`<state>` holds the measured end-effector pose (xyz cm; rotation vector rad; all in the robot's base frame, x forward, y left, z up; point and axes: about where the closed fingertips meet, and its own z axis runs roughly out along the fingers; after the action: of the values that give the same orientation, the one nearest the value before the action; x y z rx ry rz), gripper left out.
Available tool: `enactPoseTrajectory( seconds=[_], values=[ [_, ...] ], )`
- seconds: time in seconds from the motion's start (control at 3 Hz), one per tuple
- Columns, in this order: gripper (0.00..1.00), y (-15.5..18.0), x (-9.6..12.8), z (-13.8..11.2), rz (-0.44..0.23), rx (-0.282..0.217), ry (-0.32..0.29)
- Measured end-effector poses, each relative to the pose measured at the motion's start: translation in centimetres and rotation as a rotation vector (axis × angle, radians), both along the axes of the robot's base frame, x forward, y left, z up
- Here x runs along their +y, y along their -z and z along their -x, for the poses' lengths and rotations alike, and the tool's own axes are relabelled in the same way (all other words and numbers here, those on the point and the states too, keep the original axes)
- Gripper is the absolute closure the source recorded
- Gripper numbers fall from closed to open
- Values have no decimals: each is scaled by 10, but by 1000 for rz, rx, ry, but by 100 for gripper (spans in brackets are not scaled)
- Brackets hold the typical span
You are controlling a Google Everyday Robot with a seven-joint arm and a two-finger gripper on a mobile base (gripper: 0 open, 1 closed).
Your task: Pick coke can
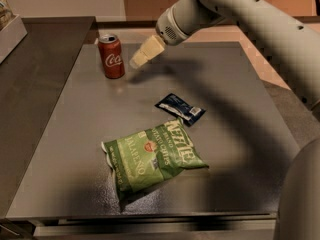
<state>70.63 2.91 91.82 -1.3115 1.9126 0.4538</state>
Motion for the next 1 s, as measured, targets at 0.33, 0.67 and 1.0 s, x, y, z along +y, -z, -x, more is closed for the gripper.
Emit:
enactPoseTrajectory(
  seconds=[0.33,0.67,1.0],
  values=[
    [0,6,15,-2,-35,8,-4],
    [0,10,42,-4,-87,21,-30],
    [0,12,67,-3,-130,32,-55]
  ],
)
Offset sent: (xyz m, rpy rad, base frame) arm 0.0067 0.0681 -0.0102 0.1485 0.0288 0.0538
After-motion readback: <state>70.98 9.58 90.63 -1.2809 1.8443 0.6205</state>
